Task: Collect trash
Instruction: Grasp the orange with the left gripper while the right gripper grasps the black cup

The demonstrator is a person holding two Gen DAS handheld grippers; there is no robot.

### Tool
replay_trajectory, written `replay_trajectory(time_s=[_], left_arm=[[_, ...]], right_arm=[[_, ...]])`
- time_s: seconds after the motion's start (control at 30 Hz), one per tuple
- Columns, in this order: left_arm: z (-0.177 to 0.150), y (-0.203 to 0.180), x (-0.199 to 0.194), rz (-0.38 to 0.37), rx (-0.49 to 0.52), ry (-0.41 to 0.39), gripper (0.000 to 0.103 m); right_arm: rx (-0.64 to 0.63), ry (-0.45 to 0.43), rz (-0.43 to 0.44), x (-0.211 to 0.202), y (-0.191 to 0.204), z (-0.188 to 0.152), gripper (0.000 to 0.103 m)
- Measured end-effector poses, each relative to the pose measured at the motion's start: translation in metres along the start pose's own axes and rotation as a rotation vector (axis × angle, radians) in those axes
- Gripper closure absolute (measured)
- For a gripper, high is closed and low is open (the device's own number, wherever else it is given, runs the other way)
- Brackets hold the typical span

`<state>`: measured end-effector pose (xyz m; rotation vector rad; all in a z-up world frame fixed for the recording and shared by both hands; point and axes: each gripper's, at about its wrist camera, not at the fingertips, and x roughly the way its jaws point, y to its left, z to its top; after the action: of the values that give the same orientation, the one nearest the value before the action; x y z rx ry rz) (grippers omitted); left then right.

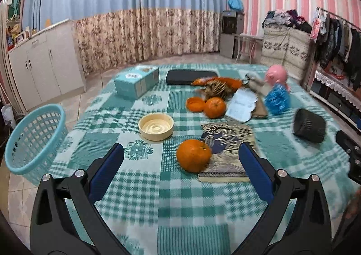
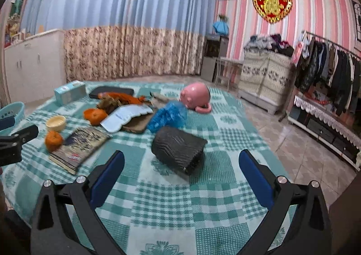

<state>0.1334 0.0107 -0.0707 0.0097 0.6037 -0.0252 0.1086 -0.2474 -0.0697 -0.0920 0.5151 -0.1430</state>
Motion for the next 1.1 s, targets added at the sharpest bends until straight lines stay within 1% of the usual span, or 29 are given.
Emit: replay_trajectory(time_s=[0.03,0.13,0.2,0.27,0.33,0.37,0.4,0.47,0.5,0.63,0.8,0.93,1.0,1.1], left_arm=[[0.001,0.002,0.013,-0.006,-0.007,0.024,0.005],[0.0,0.005,0.034,0.0,-0.02,0.058,0.005],[-0.001,0.006,0.044,0.013,-0.02,0.068,0.005],[-0.003,0.006,0.05,0.001,-0.025,0.079,0.005],[-0.007,0.005,0.055,-0.03,-0.025,0.095,0.015],[-0.008,0.004,0.057,-0.037,-0.018,0.107,0.024],[-0.01,0.002,0.06,-0.049,-0.008,0.121,0.035],[-0.012,-0.002,0.065,-0.08,0.002,0.144,0.048],[-0.012,-0.002,0.064,-0.09,0.0,0.138,0.052],[-0.012,-0.003,0.056,-0.087,0.006,0.103,0.059],[-0.008,-0.001,0.053,-0.084,0.004,0.098,0.061],[-0.003,0.004,0.047,-0.061,-0.007,0.081,0.061],[0.0,0.007,0.043,-0.047,-0.009,0.067,0.061],[0.007,0.014,0.036,-0.026,-0.011,0.042,0.061]], right_arm=[[0.004,0.013,-0.006,0.004,-0.001,0.0,0.004],[0.012,0.048,0.0,0.017,-0.006,-0.001,0.004],[0.01,0.055,-0.02,0.023,-0.007,-0.001,0.004],[0.006,0.061,-0.025,0.029,-0.007,-0.001,0.004],[0.01,0.076,-0.024,0.035,-0.007,-0.002,0.004],[0.014,0.088,-0.019,0.04,-0.006,-0.003,0.004],[0.018,0.097,-0.016,0.044,-0.005,-0.003,0.004],[0.024,0.103,-0.016,0.048,-0.003,-0.003,0.004],[0.026,0.102,-0.017,0.049,-0.001,-0.002,0.004],[0.02,0.094,-0.023,0.054,0.006,0.005,0.004],[0.024,0.092,-0.041,0.066,0.013,0.016,0.004],[0.034,0.094,-0.093,0.073,0.012,0.024,0.004],[0.034,0.116,-0.116,0.081,0.011,0.026,0.004],[0.052,0.167,-0.108,0.093,0.009,0.026,0.004]])
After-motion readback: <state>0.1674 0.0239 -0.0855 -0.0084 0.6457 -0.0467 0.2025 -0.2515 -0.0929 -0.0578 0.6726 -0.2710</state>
